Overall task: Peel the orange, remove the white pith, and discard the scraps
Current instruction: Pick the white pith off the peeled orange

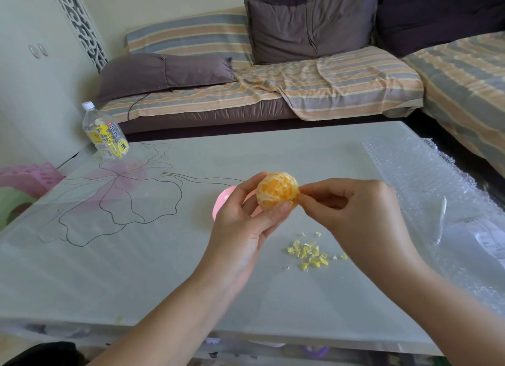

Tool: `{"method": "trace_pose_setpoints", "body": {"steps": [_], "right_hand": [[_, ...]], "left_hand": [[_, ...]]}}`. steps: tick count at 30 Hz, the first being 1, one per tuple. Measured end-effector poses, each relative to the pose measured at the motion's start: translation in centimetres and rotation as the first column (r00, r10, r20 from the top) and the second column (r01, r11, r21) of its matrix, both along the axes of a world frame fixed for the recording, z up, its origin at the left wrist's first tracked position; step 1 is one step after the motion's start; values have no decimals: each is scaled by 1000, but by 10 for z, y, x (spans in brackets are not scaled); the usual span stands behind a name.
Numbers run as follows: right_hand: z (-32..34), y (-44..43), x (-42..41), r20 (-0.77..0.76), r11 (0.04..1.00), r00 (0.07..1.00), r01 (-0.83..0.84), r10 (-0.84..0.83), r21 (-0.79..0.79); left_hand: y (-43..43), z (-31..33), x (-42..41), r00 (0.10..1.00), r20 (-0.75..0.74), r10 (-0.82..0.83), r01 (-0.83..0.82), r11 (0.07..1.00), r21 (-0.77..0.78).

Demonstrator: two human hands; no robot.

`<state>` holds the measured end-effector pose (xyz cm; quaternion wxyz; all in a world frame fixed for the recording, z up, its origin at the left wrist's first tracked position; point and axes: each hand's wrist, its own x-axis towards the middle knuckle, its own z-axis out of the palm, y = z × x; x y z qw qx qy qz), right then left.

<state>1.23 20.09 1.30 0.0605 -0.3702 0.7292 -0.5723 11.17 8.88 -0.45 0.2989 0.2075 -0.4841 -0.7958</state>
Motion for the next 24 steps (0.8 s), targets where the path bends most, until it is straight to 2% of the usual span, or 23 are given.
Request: {"method": "trace_pose_setpoints", "body": {"steps": [9,16,20,24], "right_hand": [[-5,-2,2,-218,989,969,134,-117,67],[-2,-4,2,-297,973,944,192,-146,131],[1,-5,2,-276,974,949,191,-152,121],[2,-5,2,-160,981,978,155,-136,116]], "left_hand": [[5,-3,-3,1000,31,2,-2,1000,21],[5,-3,-4,999,39,-23,22,1000,11],[0,1,-3,998,33,-52,51,998,35],[-4,2,-2,996,21,-87,86,994,61]]}}
